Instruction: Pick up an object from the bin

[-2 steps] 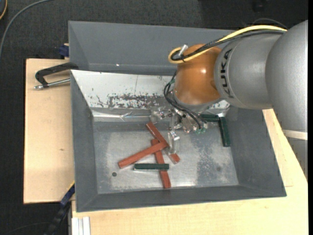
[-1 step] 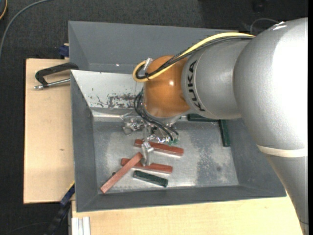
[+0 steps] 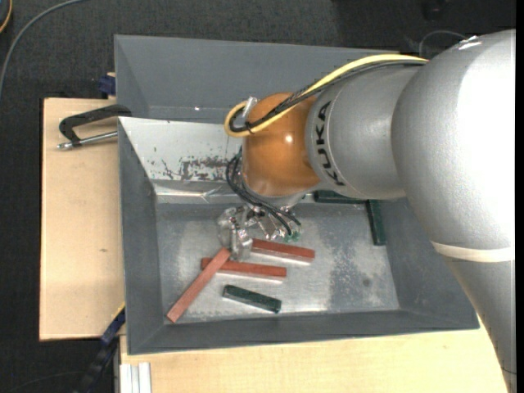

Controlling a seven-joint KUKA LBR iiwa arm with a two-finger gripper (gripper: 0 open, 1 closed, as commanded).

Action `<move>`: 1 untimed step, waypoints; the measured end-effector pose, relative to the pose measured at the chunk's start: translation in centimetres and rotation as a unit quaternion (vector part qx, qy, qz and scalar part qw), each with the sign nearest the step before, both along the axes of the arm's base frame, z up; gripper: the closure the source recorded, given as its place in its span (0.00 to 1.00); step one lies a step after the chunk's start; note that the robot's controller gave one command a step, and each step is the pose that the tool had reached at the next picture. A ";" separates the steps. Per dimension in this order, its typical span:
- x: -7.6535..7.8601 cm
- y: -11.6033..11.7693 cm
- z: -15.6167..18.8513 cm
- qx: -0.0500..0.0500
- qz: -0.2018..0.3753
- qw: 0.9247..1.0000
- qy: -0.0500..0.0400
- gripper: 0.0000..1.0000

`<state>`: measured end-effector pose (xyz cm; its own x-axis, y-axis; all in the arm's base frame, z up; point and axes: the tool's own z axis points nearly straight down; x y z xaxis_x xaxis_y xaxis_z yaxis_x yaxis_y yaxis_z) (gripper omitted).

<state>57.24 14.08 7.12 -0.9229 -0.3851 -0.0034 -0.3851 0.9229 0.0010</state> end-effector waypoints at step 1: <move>0.0 0.0 0.0 0.000 0.000 1.000 0.000 0.00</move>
Offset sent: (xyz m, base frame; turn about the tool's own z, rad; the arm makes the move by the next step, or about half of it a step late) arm 0.0000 0.0000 0.0000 0.0000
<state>57.26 14.06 7.13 -0.9229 -0.3851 -0.0041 -0.3851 0.9229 0.0005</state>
